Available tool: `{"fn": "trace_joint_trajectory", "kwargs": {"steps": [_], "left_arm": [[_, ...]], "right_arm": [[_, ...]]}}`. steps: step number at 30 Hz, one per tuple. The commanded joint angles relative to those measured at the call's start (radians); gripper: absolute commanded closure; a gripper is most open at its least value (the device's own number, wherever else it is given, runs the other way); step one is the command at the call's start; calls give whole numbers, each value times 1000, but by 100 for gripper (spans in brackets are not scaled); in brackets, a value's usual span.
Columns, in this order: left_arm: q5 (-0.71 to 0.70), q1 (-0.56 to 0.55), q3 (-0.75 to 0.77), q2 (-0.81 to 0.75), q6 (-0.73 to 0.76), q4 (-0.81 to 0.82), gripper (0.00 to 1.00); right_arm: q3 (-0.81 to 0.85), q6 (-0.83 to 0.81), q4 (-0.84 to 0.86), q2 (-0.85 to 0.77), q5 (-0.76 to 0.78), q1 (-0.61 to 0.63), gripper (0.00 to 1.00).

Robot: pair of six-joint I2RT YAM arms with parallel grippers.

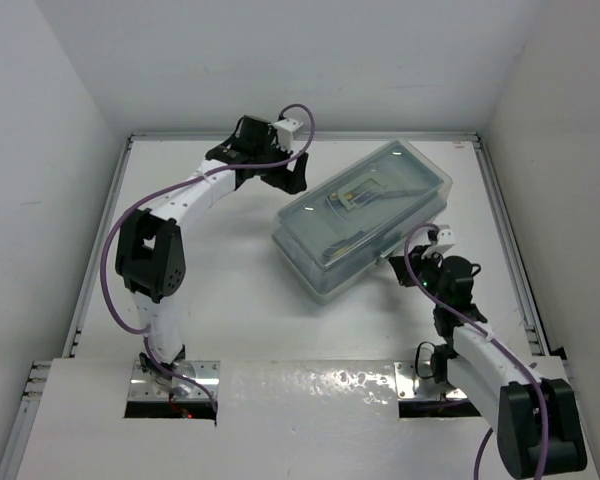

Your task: Sort the tools into containers

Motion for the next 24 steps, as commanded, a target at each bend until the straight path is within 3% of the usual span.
{"fn": "trace_joint_trajectory", "kwargs": {"steps": [1,6,8,9,12,24], "left_arm": [[-3,-10,33,2,19,6,18],[-13,-12,31,-4,30,-5,18],[-17,-12,30,-7,35,-8,18],[-20,-12,30,-7,36,-9,18],[-23,-10,24,-13,44,-11,18],[-26,-12,19,-1,67,-18,18]], "right_arm": [[118,-157,31,-22,-39,31,100],[207,-383,-110,-5,-117,31,75],[221,-403,-134,6,-113,31,69],[223,-405,-132,9,-113,31,58],[220,-412,-106,35,-126,31,44],[252,-504,-29,93,-264,33,22]]}}
